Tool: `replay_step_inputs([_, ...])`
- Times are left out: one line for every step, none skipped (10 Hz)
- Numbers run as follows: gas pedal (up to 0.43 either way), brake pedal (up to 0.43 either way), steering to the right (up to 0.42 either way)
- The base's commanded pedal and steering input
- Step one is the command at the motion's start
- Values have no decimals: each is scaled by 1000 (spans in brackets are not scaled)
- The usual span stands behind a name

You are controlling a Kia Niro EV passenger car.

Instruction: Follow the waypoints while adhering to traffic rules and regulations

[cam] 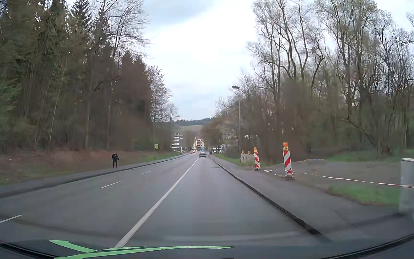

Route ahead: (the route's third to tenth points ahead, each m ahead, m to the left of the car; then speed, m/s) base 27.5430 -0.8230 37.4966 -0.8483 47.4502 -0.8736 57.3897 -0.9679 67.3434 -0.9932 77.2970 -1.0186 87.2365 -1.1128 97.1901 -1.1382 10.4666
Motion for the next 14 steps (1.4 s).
replay_step_inputs([0, 0, 0])
replay_step_inputs([0, 0, 0])
replay_step_inputs([0, 0, -1])
replay_step_inputs([0, 0, -1])
replay_step_inputs([0, 0, -1])
replay_step_inputs([0, 0, -3])
replay_step_inputs([0, 0, -3])
replay_step_inputs([0, 0, -4])
replay_step_inputs([0, 0, -4])
replay_step_inputs([0, 0, -4])
replay_step_inputs([0, 0, -4])
replay_step_inputs([0, 0, -4])
replay_step_inputs([0, 0, -4])
replay_step_inputs([0, 0, -4])
